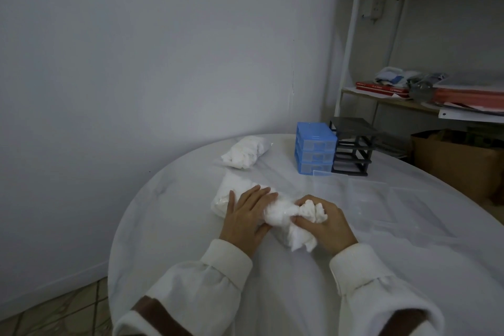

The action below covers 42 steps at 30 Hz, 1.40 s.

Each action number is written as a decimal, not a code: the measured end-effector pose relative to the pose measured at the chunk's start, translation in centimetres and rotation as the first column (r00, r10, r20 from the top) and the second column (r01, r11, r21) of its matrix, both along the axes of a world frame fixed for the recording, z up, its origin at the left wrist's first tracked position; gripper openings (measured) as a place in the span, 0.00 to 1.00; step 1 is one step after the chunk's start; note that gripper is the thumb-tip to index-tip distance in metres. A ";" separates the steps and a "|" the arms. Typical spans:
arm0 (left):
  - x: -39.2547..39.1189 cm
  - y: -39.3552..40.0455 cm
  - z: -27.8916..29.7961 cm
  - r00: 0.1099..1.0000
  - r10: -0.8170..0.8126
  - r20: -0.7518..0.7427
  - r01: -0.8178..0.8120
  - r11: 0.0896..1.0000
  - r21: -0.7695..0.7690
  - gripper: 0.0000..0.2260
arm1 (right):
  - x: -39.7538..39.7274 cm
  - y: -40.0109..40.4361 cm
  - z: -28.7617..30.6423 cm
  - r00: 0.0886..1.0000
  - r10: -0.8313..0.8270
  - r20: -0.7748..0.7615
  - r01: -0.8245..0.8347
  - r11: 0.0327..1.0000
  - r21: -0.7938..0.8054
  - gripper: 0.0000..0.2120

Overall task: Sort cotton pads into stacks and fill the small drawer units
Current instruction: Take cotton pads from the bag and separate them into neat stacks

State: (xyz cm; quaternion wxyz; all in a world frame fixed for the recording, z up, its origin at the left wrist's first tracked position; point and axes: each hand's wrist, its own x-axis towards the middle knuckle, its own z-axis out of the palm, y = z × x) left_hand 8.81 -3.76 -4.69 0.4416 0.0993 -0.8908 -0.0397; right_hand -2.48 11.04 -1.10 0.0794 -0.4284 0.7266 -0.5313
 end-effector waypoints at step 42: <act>-0.4 1.6 2.2 0.999 -0.035 -0.035 0.039 0.993 0.108 0.22 | -2.7 3.3 0.9 0.904 0.317 0.287 -0.384 0.897 0.218 0.17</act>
